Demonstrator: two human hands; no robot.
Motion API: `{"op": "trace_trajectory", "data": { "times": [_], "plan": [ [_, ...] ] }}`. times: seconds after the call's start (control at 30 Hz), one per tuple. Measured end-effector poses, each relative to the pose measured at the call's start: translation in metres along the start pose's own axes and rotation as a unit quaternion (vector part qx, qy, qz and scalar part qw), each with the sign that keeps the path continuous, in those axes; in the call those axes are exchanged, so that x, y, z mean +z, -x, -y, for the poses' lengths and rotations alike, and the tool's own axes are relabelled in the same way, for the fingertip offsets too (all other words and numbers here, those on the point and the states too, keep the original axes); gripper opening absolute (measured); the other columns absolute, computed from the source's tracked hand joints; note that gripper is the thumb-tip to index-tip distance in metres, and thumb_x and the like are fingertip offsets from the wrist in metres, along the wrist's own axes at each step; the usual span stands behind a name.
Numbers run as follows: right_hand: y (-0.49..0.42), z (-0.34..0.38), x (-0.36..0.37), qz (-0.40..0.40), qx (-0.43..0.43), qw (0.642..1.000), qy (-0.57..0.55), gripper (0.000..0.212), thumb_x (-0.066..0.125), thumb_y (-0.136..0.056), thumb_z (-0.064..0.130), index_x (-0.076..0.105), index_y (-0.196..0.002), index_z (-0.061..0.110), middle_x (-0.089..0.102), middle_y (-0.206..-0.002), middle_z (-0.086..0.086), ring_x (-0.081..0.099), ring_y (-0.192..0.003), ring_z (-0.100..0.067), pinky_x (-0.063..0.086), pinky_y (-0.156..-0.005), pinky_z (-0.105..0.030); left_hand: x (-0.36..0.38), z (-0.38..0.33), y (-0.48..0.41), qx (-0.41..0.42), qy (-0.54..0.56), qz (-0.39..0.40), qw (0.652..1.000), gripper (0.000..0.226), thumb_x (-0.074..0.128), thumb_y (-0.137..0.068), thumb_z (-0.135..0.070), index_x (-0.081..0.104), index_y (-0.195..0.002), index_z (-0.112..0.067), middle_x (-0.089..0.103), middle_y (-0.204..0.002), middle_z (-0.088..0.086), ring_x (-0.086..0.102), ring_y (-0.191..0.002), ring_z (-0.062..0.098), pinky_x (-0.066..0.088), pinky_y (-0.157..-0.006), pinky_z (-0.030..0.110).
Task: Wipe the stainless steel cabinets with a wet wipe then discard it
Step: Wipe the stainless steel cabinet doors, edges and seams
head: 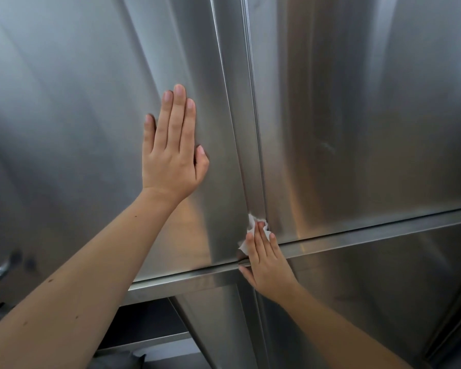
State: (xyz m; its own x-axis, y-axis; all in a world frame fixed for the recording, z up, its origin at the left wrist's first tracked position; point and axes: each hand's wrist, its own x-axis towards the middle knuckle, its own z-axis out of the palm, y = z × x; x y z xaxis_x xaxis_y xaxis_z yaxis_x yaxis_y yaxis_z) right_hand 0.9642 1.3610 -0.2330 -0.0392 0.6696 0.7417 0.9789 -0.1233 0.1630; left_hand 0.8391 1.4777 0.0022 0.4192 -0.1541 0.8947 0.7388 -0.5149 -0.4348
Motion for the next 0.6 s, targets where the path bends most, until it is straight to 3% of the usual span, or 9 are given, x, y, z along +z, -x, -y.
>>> {"op": "trace_trajectory", "data": {
  "times": [0.1,0.2,0.27,0.4,0.5,0.53,0.6],
  "plan": [
    [-0.014,-0.001,-0.004,-0.025,0.009,1.0,-0.005,0.093,0.042,-0.087,0.049,-0.006,-0.143,-0.008,0.026,-0.14,-0.027,0.026,-0.131,-0.036,0.029,-0.104,-0.046,0.0,0.0,0.0,-0.002,0.002,0.0,1.0,0.057,0.033,-0.088,-0.022,0.034,-0.138,0.005,0.038,-0.142,0.024,0.027,-0.135,0.031,0.012,-0.113,0.043],
    [-0.036,-0.001,-0.01,-0.062,0.04,0.997,-0.016,0.082,0.036,-0.09,0.048,0.009,-0.143,-0.008,0.027,-0.14,-0.025,0.024,-0.131,-0.036,0.027,-0.103,-0.049,0.0,-0.001,0.001,-0.003,-0.001,0.003,1.0,0.057,0.033,-0.088,-0.022,0.034,-0.139,0.004,0.038,-0.142,0.024,0.027,-0.135,0.032,0.013,-0.113,0.043],
    [-0.041,-0.001,-0.011,-0.062,0.043,0.997,-0.019,0.083,0.035,-0.09,0.048,0.005,-0.144,-0.007,0.025,-0.141,-0.024,0.021,-0.133,-0.037,0.026,-0.103,-0.05,0.0,-0.001,0.001,-0.002,-0.001,0.003,1.0,0.057,0.034,-0.088,-0.022,0.035,-0.139,0.004,0.038,-0.142,0.024,0.028,-0.135,0.032,0.012,-0.113,0.043],
    [-0.009,0.002,-0.002,0.006,0.03,0.999,-0.024,0.092,0.041,-0.088,0.052,-0.007,-0.145,-0.002,0.013,-0.148,-0.026,0.007,-0.14,-0.035,0.022,-0.109,-0.045,0.001,-0.001,0.001,-0.003,-0.003,0.002,1.0,0.058,0.034,-0.088,-0.022,0.034,-0.139,0.004,0.038,-0.142,0.024,0.028,-0.135,0.032,0.013,-0.113,0.043],
    [0.018,0.016,0.005,0.078,0.056,0.995,-0.001,0.084,0.019,-0.093,0.057,-0.01,-0.145,-0.001,-0.017,-0.152,-0.023,-0.016,-0.141,-0.031,0.003,-0.114,-0.043,0.0,0.0,0.001,-0.003,-0.005,0.001,1.0,0.057,0.034,-0.088,-0.022,0.035,-0.138,0.005,0.039,-0.142,0.024,0.028,-0.135,0.032,0.013,-0.112,0.043],
    [0.022,0.018,0.006,0.09,0.066,0.994,0.003,0.082,0.014,-0.093,0.057,-0.01,-0.145,-0.001,-0.017,-0.152,-0.022,-0.018,-0.141,-0.03,0.0,-0.114,-0.042,0.0,0.0,0.001,-0.002,-0.006,0.002,1.0,0.058,0.034,-0.087,-0.022,0.035,-0.138,0.005,0.039,-0.142,0.025,0.028,-0.134,0.032,0.013,-0.112,0.043],
    [0.02,0.017,0.003,0.093,0.061,0.994,0.012,0.085,0.019,-0.092,0.058,-0.009,-0.145,-0.002,-0.005,-0.153,-0.023,-0.019,-0.14,-0.031,0.008,-0.115,-0.044,-0.001,-0.001,0.0,-0.002,-0.004,0.005,1.0,0.058,0.034,-0.087,-0.022,0.035,-0.138,0.005,0.039,-0.142,0.025,0.028,-0.134,0.032,0.012,-0.112,0.043]
  ]
}}
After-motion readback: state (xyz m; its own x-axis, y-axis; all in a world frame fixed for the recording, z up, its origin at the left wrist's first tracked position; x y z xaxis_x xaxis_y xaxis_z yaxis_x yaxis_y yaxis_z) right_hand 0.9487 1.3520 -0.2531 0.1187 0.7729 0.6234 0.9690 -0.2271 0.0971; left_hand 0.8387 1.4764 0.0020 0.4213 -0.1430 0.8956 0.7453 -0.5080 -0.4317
